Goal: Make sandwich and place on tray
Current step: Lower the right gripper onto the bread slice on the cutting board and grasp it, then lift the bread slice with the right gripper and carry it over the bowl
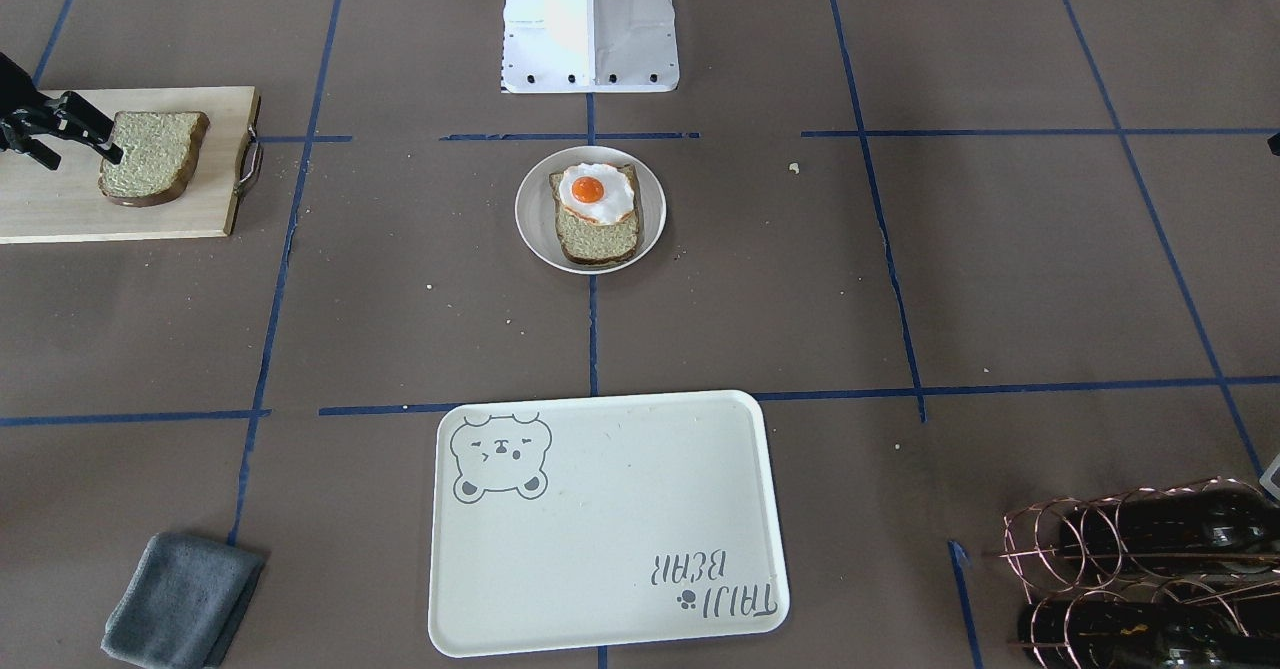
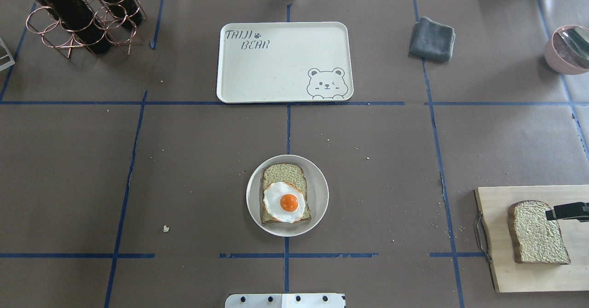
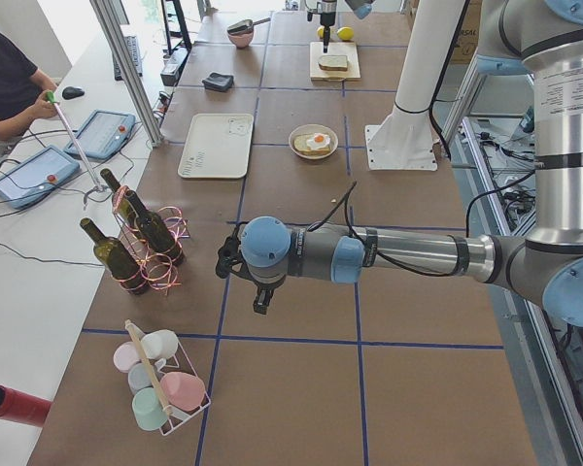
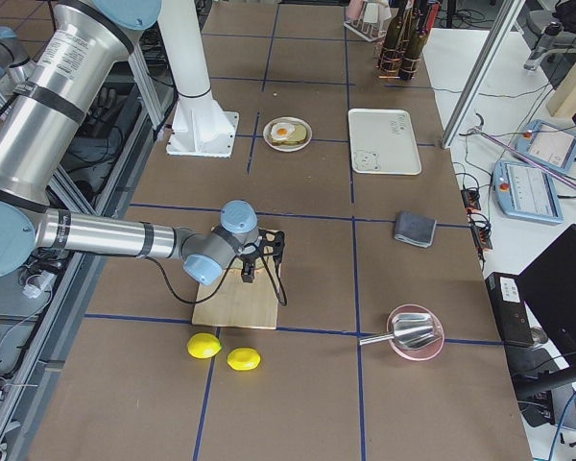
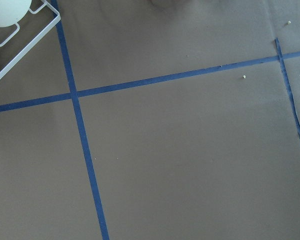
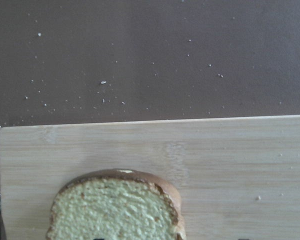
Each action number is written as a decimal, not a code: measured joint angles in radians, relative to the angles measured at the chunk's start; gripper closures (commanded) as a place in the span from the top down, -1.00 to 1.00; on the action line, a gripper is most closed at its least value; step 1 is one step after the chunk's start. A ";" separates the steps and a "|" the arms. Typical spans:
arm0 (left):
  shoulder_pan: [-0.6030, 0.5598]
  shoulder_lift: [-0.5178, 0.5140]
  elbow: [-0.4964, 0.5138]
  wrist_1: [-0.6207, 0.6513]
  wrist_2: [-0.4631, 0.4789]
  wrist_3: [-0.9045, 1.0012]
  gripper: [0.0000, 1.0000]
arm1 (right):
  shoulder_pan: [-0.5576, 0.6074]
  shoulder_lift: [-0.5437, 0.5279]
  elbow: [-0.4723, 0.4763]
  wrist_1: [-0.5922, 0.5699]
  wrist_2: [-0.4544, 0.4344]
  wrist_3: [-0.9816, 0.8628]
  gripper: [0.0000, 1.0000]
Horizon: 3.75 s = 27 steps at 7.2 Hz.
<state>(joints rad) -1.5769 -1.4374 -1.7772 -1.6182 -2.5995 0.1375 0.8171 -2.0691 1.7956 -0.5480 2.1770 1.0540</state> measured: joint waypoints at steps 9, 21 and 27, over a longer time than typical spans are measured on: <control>0.000 0.001 0.000 0.001 0.001 0.002 1.00 | -0.089 0.004 -0.097 0.236 0.003 0.185 -1.00; -0.001 -0.001 0.000 0.000 -0.001 0.002 1.00 | -0.025 0.189 0.044 0.327 0.147 0.440 -1.00; 0.000 -0.003 0.000 -0.029 -0.013 0.002 1.00 | -0.411 0.824 0.013 -0.245 -0.211 0.556 -1.00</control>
<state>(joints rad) -1.5770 -1.4408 -1.7769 -1.6471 -2.6121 0.1399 0.4059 -1.2448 1.8084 -0.7928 1.9659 1.6099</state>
